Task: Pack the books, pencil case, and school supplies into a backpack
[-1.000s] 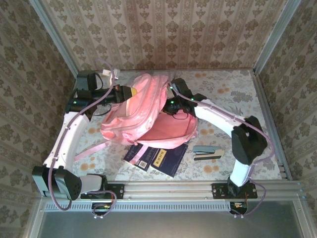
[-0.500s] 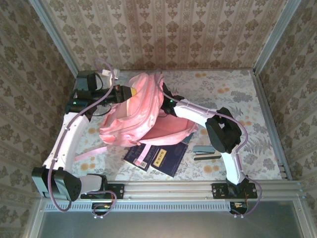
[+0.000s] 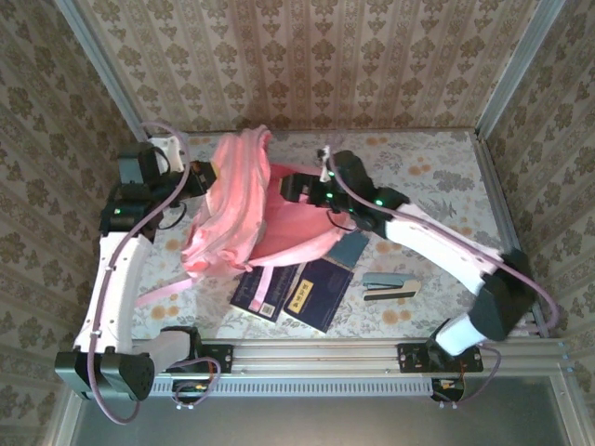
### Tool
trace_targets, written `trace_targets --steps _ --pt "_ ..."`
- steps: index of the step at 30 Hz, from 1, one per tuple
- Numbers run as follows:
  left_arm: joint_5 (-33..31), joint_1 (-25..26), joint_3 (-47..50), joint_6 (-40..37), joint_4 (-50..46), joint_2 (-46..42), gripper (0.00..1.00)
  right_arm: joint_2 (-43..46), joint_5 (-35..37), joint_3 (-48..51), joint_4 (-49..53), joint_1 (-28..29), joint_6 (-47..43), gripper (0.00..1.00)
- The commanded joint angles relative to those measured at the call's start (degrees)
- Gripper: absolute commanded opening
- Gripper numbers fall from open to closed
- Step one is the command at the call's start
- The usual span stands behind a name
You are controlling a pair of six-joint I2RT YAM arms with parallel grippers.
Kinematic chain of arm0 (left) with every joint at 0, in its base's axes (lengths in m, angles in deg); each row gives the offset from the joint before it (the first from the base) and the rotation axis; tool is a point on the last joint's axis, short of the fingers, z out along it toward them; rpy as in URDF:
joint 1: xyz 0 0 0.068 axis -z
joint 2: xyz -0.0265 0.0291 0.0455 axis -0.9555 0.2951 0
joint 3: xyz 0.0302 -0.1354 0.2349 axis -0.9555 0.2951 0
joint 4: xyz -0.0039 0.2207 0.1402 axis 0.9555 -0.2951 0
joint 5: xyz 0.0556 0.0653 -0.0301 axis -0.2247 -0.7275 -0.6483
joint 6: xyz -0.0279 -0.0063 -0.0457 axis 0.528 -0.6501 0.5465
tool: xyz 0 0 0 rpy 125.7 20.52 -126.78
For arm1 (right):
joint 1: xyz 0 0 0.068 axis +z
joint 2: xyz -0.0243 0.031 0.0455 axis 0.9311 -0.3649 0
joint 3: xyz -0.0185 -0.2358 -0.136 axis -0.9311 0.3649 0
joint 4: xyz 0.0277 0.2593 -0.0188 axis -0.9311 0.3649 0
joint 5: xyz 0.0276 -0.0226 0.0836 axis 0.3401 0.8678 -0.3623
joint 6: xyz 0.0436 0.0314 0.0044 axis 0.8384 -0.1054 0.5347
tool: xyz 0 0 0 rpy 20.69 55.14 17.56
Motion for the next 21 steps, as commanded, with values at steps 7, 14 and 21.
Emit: trace_targets --steps 7,14,21 --pt "-16.1 -1.7 1.2 1.9 8.0 -4.4 0.0 13.0 3.8 10.3 16.5 -10.2 -3.6 0.95" --pt "-7.6 0.8 8.9 3.5 13.0 -2.4 0.0 16.9 8.2 16.4 33.4 -7.7 4.9 0.95" --pt "-2.6 5.0 14.5 0.7 18.7 -2.1 0.0 26.5 6.3 23.6 47.4 -8.1 19.0 0.95"
